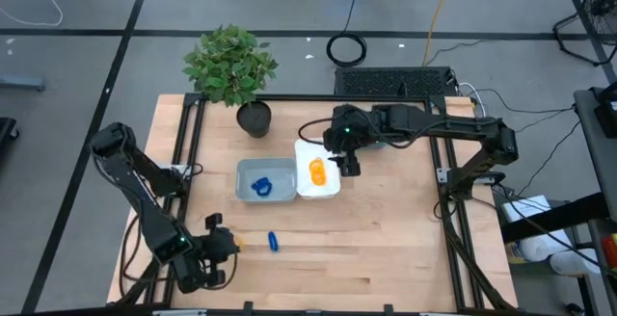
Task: Sort spring keychains
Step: Put the yellow spring keychain into the white bin
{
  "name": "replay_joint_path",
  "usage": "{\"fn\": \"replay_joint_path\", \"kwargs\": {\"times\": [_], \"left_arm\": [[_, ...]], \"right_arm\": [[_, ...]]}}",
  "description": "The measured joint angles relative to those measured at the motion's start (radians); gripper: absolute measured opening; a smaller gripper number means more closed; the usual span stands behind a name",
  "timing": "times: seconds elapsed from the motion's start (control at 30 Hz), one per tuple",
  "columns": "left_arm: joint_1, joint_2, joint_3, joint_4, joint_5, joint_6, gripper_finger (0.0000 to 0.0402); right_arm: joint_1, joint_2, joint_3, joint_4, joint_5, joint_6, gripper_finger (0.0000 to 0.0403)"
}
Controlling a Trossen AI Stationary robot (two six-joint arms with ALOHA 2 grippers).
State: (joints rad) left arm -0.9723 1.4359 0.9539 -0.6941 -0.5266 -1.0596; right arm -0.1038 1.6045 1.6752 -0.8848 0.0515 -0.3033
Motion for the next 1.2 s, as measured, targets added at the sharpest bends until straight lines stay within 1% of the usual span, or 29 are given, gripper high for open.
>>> {"fn": "replay_joint_path", "kwargs": {"times": [0.2, 0.33, 0.47, 0.6, 0.67, 0.93, 1.1, 1.2], "left_arm": [[0.019, -0.058, 0.001, 0.029, -0.105, 0.054, 0.0005], [0.024, -0.091, 0.001, 0.066, -0.181, 0.115, 0.0005], [0.037, -0.126, 0.002, 0.110, -0.244, 0.210, 0.0005], [0.063, -0.160, 0.002, 0.190, -0.287, 0.354, 0.0005], [0.084, -0.175, 0.002, 0.249, -0.288, 0.443, 0.0005], [0.201, -0.217, 0.002, 0.517, -0.271, 0.840, 0.0005], [0.290, -0.252, 0.002, 0.672, -0.176, 1.041, 0.0005], [0.351, -0.266, 0.002, 0.724, -0.071, 1.107, 0.0005]], "right_arm": [[0.065, -0.029, 0.000, 0.070, 0.004, 0.001, 0.0297], [0.107, -0.045, 0.002, 0.175, 0.004, 0.028, 0.0297], [0.155, -0.049, 0.001, 0.250, 0.001, 0.076, 0.0297], [0.208, -0.050, 0.000, 0.266, 0.000, 0.080, 0.0297], [0.234, -0.050, -0.019, 0.312, 0.000, 0.077, 0.0297], [0.317, -0.049, -0.170, 0.646, 0.000, 0.072, 0.0297], [0.330, -0.049, -0.251, 0.794, 0.002, 0.074, 0.0297], [0.329, -0.049, -0.281, 0.862, 0.000, 0.056, 0.0297]]}}
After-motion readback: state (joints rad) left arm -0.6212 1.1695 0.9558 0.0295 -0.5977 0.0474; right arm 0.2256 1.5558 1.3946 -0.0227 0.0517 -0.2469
